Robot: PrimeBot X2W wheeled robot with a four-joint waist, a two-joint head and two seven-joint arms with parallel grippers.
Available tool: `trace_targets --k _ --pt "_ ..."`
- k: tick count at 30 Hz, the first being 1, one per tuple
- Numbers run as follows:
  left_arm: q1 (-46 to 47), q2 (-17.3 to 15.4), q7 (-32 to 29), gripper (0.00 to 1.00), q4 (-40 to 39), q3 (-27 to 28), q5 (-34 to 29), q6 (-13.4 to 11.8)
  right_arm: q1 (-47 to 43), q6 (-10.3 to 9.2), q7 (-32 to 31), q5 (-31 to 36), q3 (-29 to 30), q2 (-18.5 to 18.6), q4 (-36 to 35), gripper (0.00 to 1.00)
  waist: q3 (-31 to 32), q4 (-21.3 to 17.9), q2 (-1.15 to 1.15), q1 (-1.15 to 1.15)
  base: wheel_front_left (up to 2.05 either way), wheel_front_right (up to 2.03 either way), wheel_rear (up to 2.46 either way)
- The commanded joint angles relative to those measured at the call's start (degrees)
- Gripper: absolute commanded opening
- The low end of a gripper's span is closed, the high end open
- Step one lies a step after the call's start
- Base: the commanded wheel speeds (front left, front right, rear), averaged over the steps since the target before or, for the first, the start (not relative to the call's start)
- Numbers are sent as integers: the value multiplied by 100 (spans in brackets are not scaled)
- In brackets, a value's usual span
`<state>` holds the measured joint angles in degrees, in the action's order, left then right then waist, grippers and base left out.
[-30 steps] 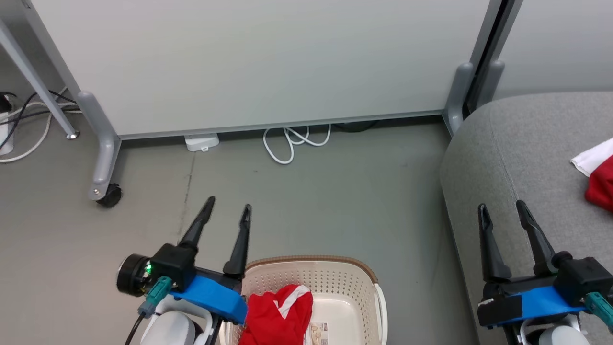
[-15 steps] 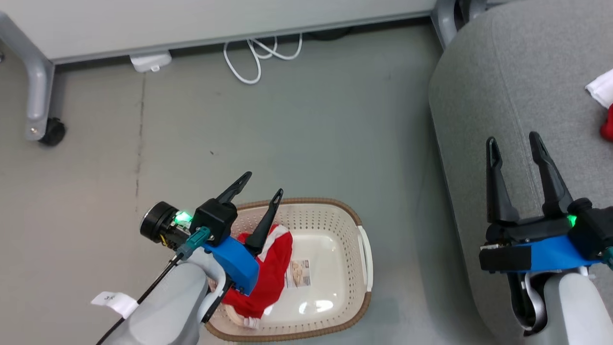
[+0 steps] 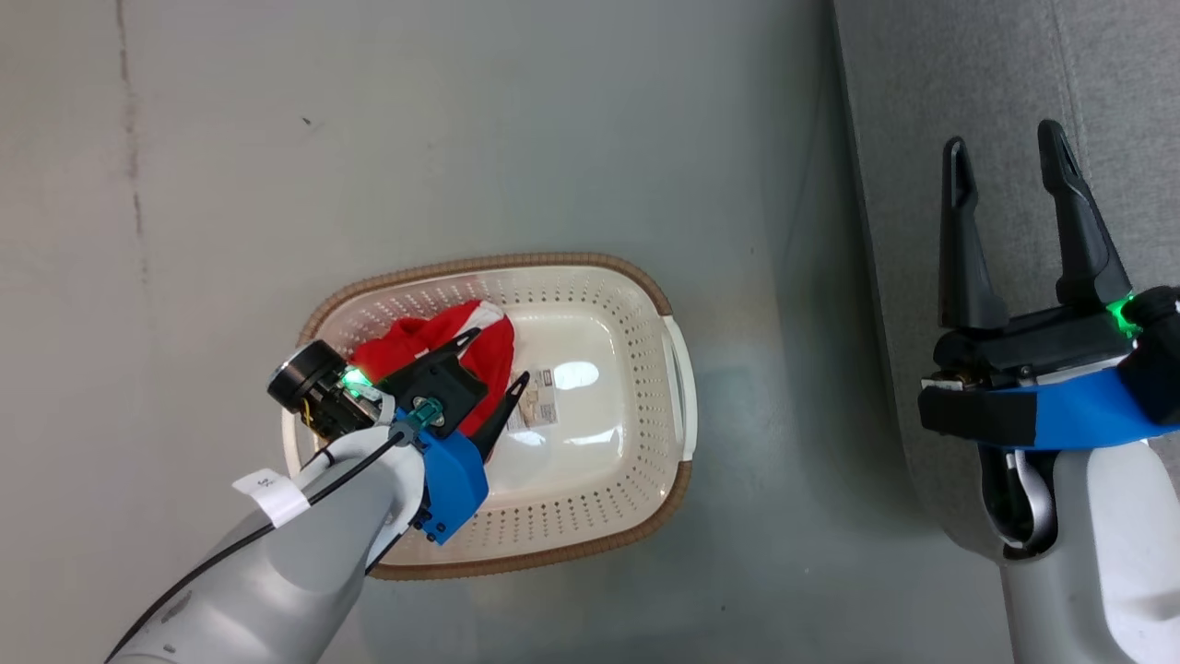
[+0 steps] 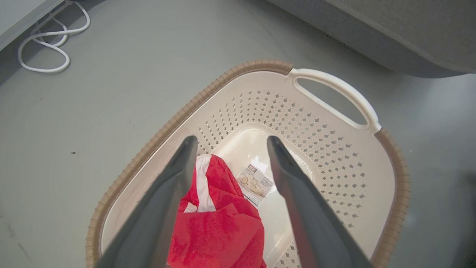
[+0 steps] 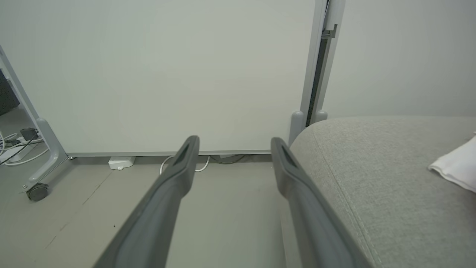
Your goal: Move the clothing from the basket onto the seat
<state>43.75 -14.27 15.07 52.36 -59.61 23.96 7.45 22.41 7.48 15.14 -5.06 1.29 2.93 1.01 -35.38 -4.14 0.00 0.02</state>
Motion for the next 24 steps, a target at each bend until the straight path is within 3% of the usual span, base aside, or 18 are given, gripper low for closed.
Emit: trace_targets --k 1,11,24 --pt "249 -14 16 100 152 -163 53 0 182 3 1 62 -21 -6 -69 100 -475 -157 0 -2 0 0 0" --pt "820 5 -285 100 1102 -1252 -26 1 568 3 1 160 -73 -7 -295 100 -1197 -282 0 -2 0 0 0" --pt "1257 1 -1038 100 1602 -1390 -1455 1 840 3 2 170 -148 -4 -631 100 -2101 -453 0 -2 0 0 0"
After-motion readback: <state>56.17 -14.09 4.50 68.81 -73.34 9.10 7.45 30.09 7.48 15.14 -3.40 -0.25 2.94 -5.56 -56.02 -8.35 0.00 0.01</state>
